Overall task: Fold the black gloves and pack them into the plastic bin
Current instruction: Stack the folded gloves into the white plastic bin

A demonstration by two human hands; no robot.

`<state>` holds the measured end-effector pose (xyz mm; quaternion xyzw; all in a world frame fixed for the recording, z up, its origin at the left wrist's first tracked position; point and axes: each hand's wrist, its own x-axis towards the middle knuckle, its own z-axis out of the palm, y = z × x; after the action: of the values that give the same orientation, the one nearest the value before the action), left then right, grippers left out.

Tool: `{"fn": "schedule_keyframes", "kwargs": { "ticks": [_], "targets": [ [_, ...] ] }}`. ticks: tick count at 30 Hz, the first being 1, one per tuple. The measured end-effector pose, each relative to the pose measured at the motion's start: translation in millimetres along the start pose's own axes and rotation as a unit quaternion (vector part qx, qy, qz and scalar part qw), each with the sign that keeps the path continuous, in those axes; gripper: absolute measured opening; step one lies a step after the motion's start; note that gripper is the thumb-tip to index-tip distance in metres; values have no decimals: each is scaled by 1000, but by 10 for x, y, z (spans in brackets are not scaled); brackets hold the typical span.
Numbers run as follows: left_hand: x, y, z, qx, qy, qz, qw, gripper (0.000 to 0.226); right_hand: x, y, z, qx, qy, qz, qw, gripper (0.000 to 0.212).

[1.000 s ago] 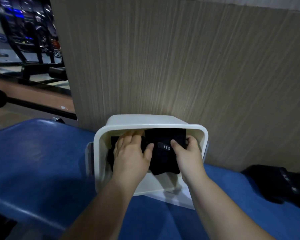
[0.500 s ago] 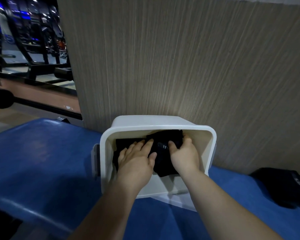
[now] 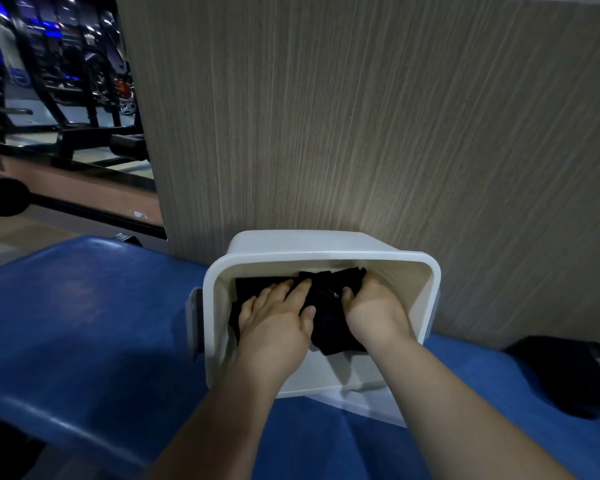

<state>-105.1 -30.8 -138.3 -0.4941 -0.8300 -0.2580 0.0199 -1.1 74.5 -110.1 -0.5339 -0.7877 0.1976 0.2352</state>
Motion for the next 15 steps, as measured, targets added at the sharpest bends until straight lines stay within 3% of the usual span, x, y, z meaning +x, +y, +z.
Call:
{"fn": "schedule_keyframes", "kwargs": {
  "ticks": [6,10,15],
  "targets": [
    [0,2,1,1,-9,-2,1000,46,-8,-38,-13,-100,24,-45,994,38],
    [5,21,-1,13,-28,-13,999,46,-36,-12,-35,-152,61,-175,971,41],
    [2,47,-22,17,-41,-19,999,46,3,-56,0,-131,53,-319,937,46]
  ]
}}
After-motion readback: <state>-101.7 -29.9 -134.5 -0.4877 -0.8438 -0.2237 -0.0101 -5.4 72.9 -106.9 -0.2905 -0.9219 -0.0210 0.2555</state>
